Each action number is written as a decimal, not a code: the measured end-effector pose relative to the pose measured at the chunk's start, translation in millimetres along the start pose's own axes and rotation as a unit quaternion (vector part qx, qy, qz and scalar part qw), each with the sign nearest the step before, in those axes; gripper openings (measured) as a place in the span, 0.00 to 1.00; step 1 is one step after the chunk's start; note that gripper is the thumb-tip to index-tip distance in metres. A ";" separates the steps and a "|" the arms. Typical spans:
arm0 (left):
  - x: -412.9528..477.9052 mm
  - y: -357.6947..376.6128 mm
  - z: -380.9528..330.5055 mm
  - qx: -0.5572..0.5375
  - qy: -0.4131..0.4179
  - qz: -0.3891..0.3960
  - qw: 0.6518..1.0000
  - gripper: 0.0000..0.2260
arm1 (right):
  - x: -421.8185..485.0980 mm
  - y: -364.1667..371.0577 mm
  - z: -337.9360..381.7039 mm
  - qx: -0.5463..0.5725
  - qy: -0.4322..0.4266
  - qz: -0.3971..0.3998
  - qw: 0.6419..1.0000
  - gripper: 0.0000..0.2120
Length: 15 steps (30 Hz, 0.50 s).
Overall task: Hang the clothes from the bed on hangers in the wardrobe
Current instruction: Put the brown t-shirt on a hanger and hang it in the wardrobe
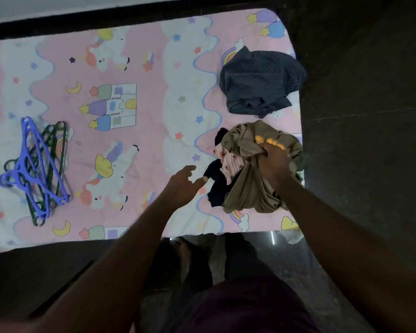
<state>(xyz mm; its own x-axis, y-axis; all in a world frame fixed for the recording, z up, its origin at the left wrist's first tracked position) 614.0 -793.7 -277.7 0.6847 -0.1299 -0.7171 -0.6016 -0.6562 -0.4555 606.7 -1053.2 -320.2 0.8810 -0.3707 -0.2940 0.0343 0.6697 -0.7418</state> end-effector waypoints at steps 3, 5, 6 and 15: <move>-0.3 6.1 -37.5 -0.216 -0.054 0.056 0.973 0.20 | -46.3 -20.6 50.1 0.163 -0.020 -0.008 0.986 0.13; 3.7 13.7 -56.7 -0.291 -0.060 0.105 0.949 0.16 | -81.2 -15.0 71.4 0.209 -0.053 0.030 0.976 0.09; 4.8 18.0 -63.4 -0.318 -0.061 0.117 0.939 0.14 | -94.7 -7.1 75.7 0.224 -0.056 0.051 0.972 0.07; -2.2 -3.1 -95.5 -0.331 0.034 0.048 0.942 0.10 | -87.4 -7.6 59.1 0.432 0.095 0.063 0.894 0.06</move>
<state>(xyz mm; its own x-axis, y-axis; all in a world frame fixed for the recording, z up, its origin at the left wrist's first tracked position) 653.7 -862.3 -224.3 0.6791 -0.2451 -0.6919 -0.2891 -0.9557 0.0548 557.3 -987.9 -253.2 0.8100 -0.3055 -0.5005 0.3656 0.9305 0.0237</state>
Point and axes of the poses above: each hand's wrist, its own x-axis towards the middle knuckle, its own y-axis out of the palm, z = x × y, the point moved 3 cm from there along x, towards the middle knuckle, and after that the axes turned 1 degree about x, right-handed, at the moved point
